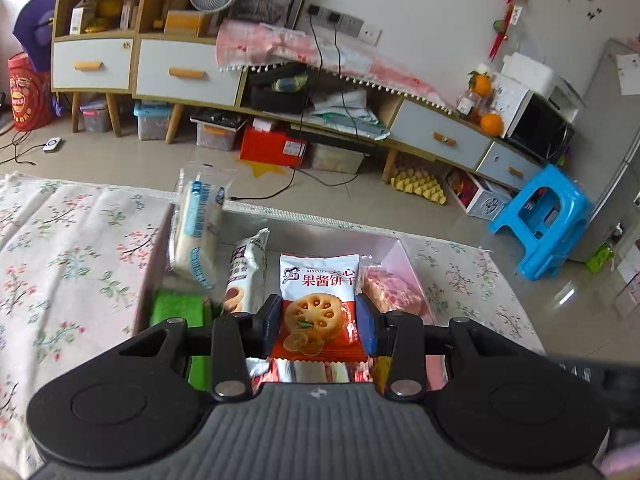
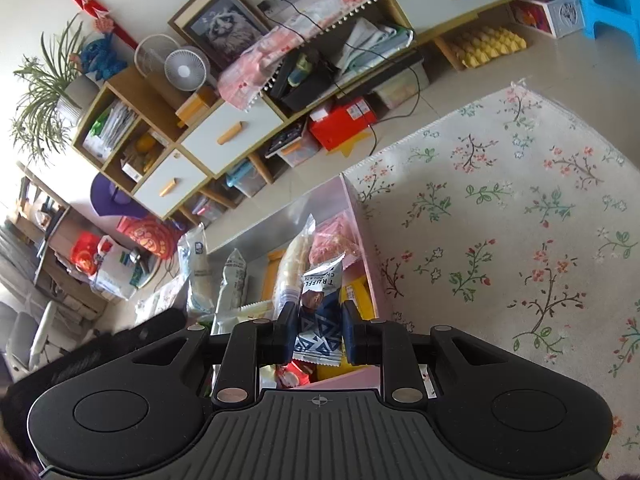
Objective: Organize snacks
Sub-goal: 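Carry both snacks into the pink box and open both tools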
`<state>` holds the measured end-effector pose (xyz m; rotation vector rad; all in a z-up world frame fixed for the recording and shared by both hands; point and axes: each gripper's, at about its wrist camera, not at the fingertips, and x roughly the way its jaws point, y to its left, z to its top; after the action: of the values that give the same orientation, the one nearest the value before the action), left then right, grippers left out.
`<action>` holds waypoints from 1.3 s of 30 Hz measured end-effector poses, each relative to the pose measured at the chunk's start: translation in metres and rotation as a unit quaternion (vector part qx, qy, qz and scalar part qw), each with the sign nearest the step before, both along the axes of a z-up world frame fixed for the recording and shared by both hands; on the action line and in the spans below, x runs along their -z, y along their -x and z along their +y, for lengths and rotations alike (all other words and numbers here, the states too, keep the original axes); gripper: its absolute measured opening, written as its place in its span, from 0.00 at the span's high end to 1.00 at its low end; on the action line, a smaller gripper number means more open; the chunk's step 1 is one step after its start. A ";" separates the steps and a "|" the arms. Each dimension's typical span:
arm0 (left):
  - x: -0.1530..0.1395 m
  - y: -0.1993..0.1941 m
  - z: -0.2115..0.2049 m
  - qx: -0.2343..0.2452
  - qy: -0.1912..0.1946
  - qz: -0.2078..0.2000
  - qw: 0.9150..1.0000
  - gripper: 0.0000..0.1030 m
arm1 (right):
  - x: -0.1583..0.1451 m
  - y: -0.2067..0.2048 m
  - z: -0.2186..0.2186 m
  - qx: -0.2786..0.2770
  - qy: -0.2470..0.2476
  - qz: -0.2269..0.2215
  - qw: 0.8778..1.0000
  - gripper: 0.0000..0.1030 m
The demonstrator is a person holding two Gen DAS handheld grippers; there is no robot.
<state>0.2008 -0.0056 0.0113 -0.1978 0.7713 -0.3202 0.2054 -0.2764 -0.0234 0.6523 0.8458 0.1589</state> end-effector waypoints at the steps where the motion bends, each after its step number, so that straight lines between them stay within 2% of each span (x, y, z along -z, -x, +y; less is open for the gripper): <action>1: 0.001 -0.003 -0.003 0.002 -0.005 -0.001 1.000 0.65 | 0.001 -0.002 0.001 -0.003 0.001 0.002 1.000 0.79; 7: 0.013 -0.020 -0.021 0.012 -0.039 0.003 0.999 0.65 | 0.004 -0.008 0.006 -0.012 -0.009 0.008 1.000 0.79; 13: 0.025 -0.029 -0.019 0.005 -0.043 0.020 0.999 0.64 | 0.006 -0.011 0.006 -0.020 -0.011 0.011 1.000 0.79; 20: 0.027 -0.038 -0.017 -0.012 -0.058 0.015 0.998 0.64 | 0.006 -0.012 -0.001 -0.018 -0.008 0.001 1.000 0.74; 24: 0.027 -0.038 -0.017 -0.024 -0.063 0.011 0.998 0.53 | 0.005 -0.012 -0.004 -0.014 -0.009 -0.006 1.000 0.73; 28: 0.024 -0.034 -0.021 -0.018 -0.072 0.002 0.997 0.44 | 0.001 -0.010 -0.007 -0.018 -0.016 -0.016 1.000 0.59; 31: 0.022 -0.033 -0.021 -0.018 -0.076 -0.001 0.997 0.36 | -0.001 -0.009 -0.006 -0.023 -0.009 -0.017 1.000 0.57; 35: 0.019 -0.027 -0.019 -0.018 -0.079 0.002 0.997 0.35 | -0.006 -0.008 -0.005 -0.022 -0.008 -0.017 1.000 0.51; 37: 0.016 -0.023 -0.018 -0.017 -0.082 0.000 0.996 0.33 | -0.007 -0.007 -0.006 -0.018 -0.010 -0.018 1.000 0.43; 39: 0.014 -0.018 -0.016 -0.014 -0.084 0.001 0.996 0.31 | -0.009 -0.006 -0.007 -0.015 -0.012 -0.017 1.000 0.40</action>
<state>0.2189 -0.0211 -0.0023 -0.0501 0.7923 -0.2268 0.2111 -0.2833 -0.0142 0.6583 0.8221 0.2066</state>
